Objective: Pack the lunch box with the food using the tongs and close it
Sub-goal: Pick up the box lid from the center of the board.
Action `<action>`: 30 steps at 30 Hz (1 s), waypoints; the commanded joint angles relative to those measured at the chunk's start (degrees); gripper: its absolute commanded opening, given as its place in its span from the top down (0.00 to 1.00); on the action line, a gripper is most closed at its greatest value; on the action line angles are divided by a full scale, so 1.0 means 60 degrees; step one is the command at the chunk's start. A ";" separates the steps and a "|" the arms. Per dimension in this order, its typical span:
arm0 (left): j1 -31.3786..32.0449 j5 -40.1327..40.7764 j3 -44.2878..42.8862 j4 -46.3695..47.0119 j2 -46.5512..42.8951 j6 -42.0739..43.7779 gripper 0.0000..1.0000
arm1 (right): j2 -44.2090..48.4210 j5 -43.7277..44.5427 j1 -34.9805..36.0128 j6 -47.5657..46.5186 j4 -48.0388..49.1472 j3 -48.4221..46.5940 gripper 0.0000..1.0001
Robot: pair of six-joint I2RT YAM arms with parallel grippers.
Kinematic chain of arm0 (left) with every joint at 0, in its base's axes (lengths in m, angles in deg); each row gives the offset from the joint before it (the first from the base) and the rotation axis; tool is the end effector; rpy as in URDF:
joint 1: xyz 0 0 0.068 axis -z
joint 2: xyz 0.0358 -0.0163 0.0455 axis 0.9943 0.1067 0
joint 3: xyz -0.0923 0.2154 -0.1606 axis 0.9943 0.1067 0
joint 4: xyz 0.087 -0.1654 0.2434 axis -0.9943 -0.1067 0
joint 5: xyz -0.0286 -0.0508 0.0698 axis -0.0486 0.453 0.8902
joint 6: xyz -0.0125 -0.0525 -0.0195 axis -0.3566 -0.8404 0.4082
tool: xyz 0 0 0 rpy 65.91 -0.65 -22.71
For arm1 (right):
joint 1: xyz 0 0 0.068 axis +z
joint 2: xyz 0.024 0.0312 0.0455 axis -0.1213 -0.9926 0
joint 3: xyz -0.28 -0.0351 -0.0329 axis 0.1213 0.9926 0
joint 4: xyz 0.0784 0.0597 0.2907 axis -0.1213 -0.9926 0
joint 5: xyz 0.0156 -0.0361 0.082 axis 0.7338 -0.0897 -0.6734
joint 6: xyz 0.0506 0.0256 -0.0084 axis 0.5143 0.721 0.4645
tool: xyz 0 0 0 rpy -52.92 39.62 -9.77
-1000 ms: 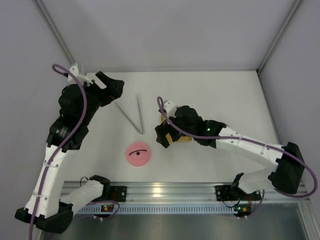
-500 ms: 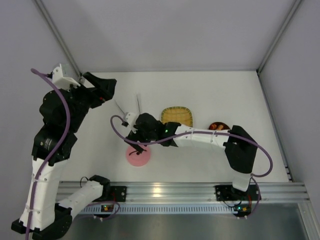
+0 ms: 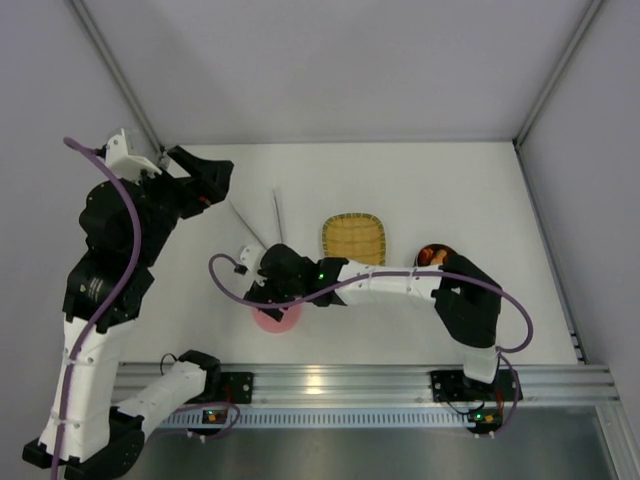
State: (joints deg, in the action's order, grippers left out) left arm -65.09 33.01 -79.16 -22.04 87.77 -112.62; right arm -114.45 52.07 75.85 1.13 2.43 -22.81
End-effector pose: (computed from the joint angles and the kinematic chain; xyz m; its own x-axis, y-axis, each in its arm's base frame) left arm 0.1655 -0.0513 0.5387 -0.1680 -0.5404 -0.8245 0.1398 0.8148 -0.5626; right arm 0.1729 0.4453 0.2214 -0.2013 -0.6331 -0.7474 -0.9369 0.3470 -0.0416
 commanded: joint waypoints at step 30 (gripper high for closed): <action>-0.0040 0.0461 -0.0360 -0.0006 -0.0370 0.0250 0.03 | -0.1624 0.0479 0.0341 0.0121 -0.0469 -0.1296 0.69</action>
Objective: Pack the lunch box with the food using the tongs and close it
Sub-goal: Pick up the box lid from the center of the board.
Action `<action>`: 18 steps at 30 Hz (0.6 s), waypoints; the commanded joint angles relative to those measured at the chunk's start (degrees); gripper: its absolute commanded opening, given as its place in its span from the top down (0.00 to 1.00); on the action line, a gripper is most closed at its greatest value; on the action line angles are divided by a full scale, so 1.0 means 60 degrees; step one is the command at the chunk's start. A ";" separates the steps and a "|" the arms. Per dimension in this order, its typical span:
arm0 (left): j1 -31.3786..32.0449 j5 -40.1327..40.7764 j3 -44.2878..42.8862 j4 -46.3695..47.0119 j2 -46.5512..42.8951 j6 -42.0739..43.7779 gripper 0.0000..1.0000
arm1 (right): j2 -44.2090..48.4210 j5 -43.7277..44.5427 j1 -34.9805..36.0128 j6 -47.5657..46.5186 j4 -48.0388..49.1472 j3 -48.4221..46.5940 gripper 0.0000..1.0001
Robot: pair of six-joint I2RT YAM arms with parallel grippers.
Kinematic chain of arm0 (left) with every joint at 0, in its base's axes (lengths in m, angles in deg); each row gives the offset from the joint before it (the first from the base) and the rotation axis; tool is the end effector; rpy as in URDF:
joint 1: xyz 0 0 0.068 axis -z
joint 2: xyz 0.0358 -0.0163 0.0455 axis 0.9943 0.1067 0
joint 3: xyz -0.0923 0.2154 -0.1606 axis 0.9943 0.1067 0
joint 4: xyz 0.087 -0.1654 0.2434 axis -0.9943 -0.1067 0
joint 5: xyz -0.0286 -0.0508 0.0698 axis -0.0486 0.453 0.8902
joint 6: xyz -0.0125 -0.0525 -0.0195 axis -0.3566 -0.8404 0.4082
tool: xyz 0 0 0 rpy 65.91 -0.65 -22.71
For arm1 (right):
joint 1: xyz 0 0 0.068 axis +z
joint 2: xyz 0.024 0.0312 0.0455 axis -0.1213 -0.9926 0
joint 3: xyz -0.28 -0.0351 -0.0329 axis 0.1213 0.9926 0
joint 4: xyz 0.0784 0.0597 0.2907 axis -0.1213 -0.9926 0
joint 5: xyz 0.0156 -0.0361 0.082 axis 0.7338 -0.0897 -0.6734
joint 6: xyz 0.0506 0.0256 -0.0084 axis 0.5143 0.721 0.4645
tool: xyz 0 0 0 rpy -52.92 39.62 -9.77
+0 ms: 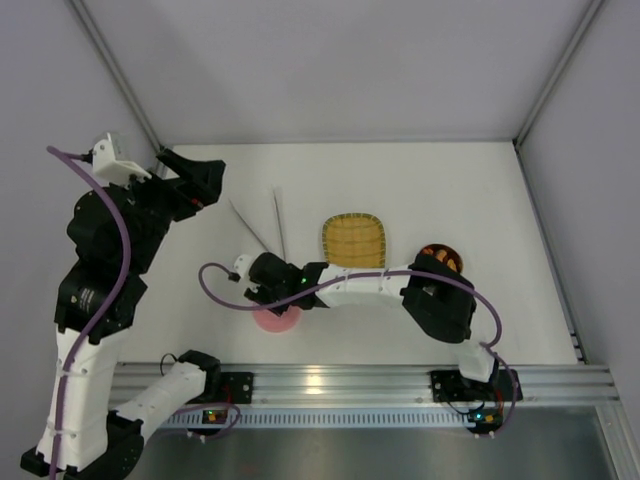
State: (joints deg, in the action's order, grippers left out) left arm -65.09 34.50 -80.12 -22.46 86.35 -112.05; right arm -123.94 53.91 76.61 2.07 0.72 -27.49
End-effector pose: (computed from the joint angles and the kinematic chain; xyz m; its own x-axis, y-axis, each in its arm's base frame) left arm 0.1522 -0.0456 0.5468 -0.1254 -0.5443 -0.8295 0.1384 0.8183 -0.5579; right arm 0.1770 0.4709 0.1710 -0.2366 -0.7062 -0.6673 -0.9308 0.3616 -0.0527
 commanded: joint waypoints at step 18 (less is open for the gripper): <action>-0.0040 0.0961 0.0430 0.0400 0.0043 0.0330 0.02 | 0.2211 0.1444 0.0199 0.0681 -0.0916 -0.0107 1.00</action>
State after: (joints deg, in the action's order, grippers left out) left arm -65.09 38.65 -78.22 -22.37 86.42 -110.96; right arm -118.08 58.08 76.61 4.47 -2.75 -27.58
